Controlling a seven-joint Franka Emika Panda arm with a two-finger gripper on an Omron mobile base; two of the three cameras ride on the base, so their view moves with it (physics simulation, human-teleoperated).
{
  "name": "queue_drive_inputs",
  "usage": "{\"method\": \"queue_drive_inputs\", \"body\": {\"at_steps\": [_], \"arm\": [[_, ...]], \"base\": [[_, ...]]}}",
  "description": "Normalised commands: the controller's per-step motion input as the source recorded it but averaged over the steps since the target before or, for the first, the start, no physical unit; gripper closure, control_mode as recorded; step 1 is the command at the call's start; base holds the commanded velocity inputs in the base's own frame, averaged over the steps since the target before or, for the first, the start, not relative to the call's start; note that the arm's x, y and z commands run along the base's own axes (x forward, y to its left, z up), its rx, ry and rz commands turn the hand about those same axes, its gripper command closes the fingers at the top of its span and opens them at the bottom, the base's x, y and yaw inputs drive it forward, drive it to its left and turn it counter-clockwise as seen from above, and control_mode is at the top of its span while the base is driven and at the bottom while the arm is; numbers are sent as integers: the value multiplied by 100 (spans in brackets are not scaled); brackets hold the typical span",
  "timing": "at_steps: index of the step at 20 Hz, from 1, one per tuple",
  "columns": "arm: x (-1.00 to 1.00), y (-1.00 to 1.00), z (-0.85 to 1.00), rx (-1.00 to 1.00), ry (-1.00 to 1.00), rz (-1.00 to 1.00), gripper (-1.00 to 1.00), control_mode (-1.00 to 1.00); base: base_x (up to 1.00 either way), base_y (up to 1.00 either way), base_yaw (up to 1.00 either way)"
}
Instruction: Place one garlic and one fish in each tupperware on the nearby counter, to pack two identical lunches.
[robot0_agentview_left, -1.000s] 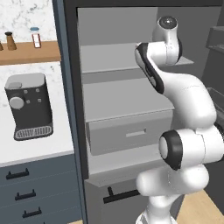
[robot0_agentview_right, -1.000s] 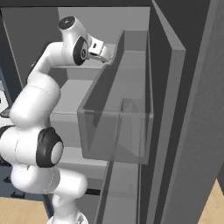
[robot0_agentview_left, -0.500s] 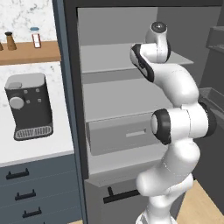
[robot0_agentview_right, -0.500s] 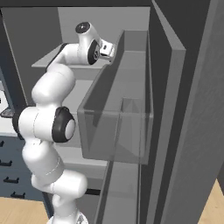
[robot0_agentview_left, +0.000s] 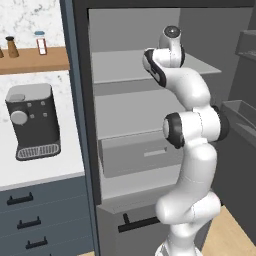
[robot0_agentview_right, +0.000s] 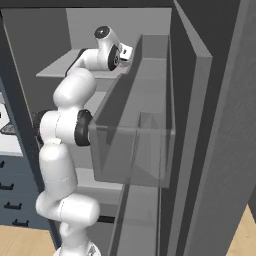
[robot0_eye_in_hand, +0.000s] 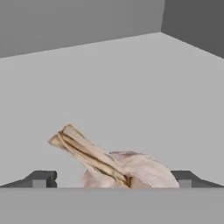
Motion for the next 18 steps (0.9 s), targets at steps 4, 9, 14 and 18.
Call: {"method": "queue_drive_inputs", "body": {"at_steps": [4, 9, 14, 18], "arm": [[62, -1, -6, 0, 0, 0, 100, -100], [10, -24, -63, 0, 0, -1, 100, -100], [-13, -41, -99, -1, -1, -4, 100, -100], [-15, -6, -89, -7, -32, 0, 100, -100]], "base": [[0, 0, 0], [0, 0, 0], [0, 0, 0], [0, 0, 0]]}}
